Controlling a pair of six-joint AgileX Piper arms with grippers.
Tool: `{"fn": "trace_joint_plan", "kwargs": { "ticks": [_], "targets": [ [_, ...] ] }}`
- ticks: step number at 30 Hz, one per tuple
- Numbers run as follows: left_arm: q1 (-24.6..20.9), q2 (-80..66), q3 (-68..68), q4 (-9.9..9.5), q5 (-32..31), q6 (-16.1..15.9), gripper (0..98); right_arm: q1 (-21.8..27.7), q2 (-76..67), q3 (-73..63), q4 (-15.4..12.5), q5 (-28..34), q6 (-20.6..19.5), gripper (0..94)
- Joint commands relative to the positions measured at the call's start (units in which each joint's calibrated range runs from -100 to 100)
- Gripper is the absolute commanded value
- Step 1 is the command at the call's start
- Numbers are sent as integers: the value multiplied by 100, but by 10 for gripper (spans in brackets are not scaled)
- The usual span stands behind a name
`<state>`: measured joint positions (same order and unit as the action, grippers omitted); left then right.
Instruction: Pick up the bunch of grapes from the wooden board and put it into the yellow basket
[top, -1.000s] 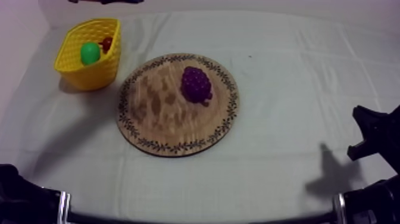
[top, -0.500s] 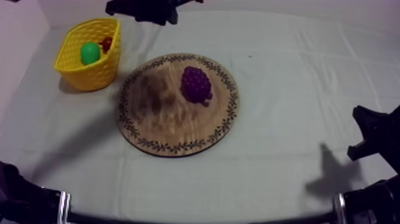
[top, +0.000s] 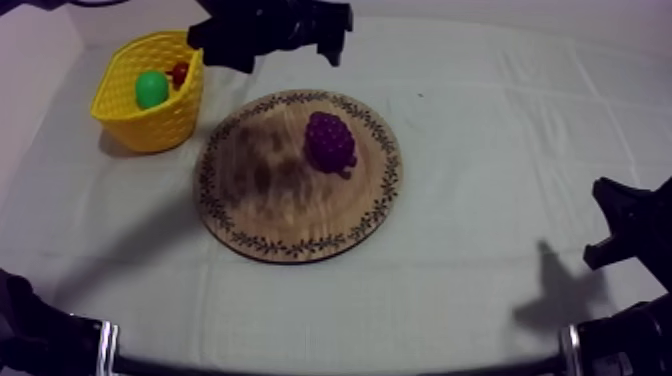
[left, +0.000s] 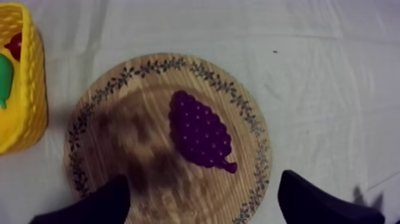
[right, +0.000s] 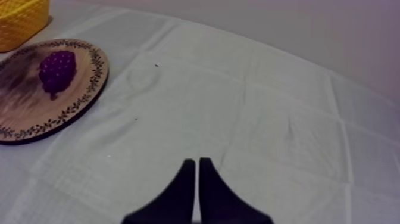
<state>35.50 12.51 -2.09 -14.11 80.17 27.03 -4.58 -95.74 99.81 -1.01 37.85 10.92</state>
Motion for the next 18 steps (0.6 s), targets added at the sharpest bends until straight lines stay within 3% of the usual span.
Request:
{"fn": "trace_joint_plan", "kwargs": {
  "ticks": [1, 18],
  "targets": [
    [-9, 82, -41, 8, 45, 35, 961, -2, -1, -3, 1, -3, 5, 4],
    [-115, 1873, -971, 384, 769, 433, 964, -2, -1, -3, 1, -3, 5, 4]
  ]
}}
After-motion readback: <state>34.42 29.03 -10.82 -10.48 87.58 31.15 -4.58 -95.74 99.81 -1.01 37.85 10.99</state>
